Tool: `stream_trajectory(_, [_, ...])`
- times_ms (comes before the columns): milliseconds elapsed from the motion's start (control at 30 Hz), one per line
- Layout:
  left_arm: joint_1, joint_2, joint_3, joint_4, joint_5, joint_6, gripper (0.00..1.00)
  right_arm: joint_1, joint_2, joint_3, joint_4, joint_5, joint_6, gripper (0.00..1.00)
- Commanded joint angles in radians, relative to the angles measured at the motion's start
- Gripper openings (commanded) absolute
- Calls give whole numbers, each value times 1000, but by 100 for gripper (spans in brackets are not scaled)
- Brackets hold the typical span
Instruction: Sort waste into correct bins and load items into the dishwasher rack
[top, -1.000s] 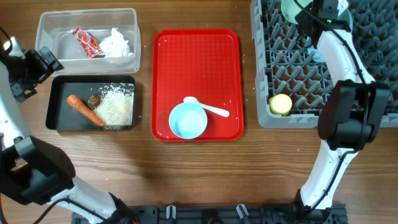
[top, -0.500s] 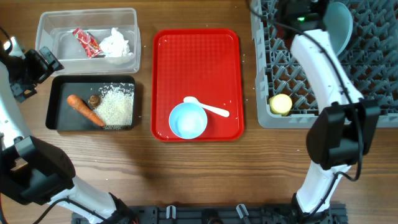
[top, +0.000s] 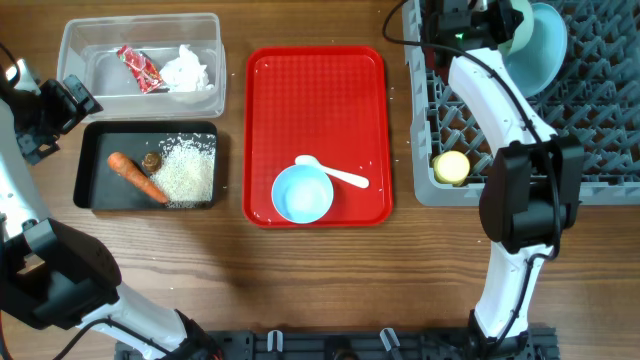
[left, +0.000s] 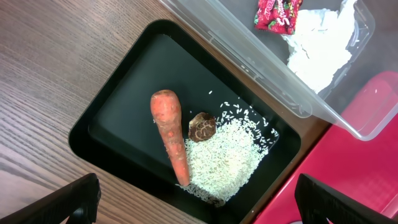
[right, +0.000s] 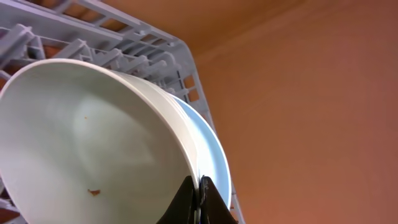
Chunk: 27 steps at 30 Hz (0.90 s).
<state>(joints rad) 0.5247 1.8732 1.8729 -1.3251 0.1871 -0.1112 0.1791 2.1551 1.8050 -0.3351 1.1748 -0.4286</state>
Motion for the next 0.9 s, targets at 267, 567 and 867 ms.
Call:
stream_trajectory(267, [0, -27, 6, 0, 2, -2, 100, 35, 71, -21, -42, 23, -69, 4])
stream_trajectory(567, [0, -27, 6, 0, 2, -2, 100, 93, 71, -26, -77, 42, -69, 47])
stream_trajectory(867, [0, -27, 6, 0, 2, -2, 100, 175, 64, -26, -69, 61, -113, 94])
